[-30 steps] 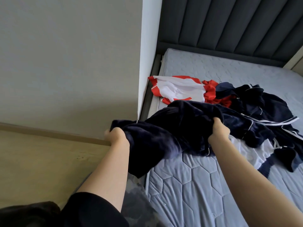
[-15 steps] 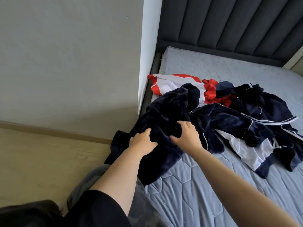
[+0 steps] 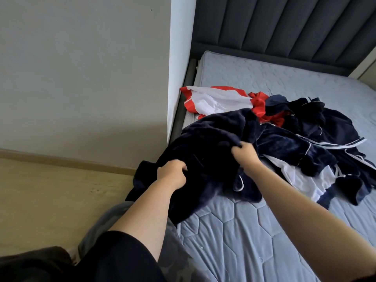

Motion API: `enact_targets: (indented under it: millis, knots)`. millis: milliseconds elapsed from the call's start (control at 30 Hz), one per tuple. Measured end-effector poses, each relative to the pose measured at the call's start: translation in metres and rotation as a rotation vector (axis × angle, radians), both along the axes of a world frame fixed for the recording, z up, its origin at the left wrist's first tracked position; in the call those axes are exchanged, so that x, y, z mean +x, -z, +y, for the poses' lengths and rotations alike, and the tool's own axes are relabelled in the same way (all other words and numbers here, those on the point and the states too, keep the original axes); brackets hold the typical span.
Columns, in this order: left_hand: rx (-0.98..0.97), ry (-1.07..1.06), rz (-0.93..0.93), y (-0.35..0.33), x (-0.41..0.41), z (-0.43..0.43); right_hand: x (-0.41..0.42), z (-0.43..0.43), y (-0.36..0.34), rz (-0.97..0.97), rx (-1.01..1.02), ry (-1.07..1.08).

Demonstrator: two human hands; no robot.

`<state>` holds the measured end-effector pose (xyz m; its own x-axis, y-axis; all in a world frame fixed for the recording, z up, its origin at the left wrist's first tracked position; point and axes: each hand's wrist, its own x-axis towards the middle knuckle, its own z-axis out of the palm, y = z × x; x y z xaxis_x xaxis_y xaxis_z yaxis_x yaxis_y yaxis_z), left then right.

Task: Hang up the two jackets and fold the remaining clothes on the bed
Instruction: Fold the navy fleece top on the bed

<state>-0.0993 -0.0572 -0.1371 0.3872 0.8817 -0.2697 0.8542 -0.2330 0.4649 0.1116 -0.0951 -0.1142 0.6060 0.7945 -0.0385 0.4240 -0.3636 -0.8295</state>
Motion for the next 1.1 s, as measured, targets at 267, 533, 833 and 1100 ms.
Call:
enact_targets:
  millis: [267, 533, 833, 1100]
  knots:
    - [0.215, -1.059, -0.554, -0.016, -0.029, 0.023, 0.03, 0.009, -0.072, 0.08, 0.56, 0.597]
    - [-0.085, -0.607, -0.669, -0.01, -0.013, 0.016, -0.01, 0.011, -0.018, -0.237, 0.156, -0.02]
    - [-0.831, -0.068, -0.883, -0.016, -0.007, 0.007, -0.037, -0.002, 0.032, -0.966, -0.541, -0.877]
    - [0.226, -0.105, -0.13, 0.003, 0.001, 0.004, 0.013, -0.058, 0.037, -0.954, -1.191, -0.566]
